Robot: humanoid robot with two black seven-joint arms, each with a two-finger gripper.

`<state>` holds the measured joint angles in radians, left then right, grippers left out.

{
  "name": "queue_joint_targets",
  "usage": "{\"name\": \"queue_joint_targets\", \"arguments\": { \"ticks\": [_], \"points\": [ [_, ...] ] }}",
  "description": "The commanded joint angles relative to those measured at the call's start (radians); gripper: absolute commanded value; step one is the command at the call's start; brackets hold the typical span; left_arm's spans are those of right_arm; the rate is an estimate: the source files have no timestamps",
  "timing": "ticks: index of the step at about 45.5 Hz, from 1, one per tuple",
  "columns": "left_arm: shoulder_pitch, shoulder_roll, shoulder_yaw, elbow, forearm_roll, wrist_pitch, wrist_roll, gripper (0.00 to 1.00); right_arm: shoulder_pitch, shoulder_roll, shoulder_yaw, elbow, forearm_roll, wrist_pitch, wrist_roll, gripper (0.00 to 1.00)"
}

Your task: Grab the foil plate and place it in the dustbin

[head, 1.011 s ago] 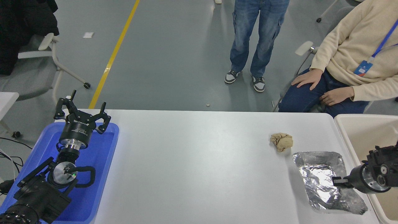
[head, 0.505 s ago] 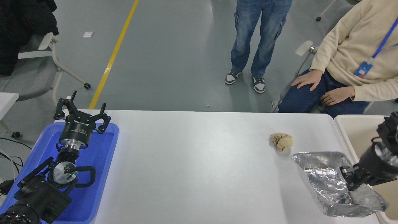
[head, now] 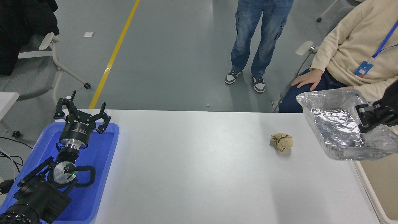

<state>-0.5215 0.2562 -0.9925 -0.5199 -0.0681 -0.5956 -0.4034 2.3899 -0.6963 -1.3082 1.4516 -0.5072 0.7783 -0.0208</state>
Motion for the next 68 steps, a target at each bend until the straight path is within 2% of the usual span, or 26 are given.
{"name": "queue_joint_targets", "arguments": {
  "ticks": [1, 19, 29, 47, 56, 68],
  "points": [
    [0.000, 0.000, 0.000, 0.000, 0.001, 0.000, 0.000, 1.00, 0.089, 0.034, -0.060, 0.001, 0.035, 0.007, 0.001, 0.00],
    [0.000, 0.000, 0.000, 0.000, 0.001, 0.000, 0.000, 1.00, 0.121, 0.029, -0.123, -0.010, 0.055, 0.007, -0.001, 0.00],
    [0.000, 0.000, 0.000, 0.000, 0.001, 0.000, 0.000, 1.00, 0.106, -0.015, -0.241, -0.068, 0.102, 0.007, -0.001, 0.00],
    [0.000, 0.000, -0.001, 0.000, -0.001, 0.000, 0.000, 1.00, -0.014, -0.276, -0.269, -0.338, 0.084, 0.007, -0.005, 0.00],
    [0.000, 0.000, -0.002, 0.000, 0.001, -0.001, 0.000, 1.00, -0.248, -0.307, -0.220, -0.517, 0.095, 0.007, -0.005, 0.00],
    [0.000, 0.000, -0.002, 0.000, -0.001, -0.001, 0.000, 1.00, -0.809, -0.347, 0.206, -0.694, 0.098, -0.016, -0.008, 0.00]
  ]
}}
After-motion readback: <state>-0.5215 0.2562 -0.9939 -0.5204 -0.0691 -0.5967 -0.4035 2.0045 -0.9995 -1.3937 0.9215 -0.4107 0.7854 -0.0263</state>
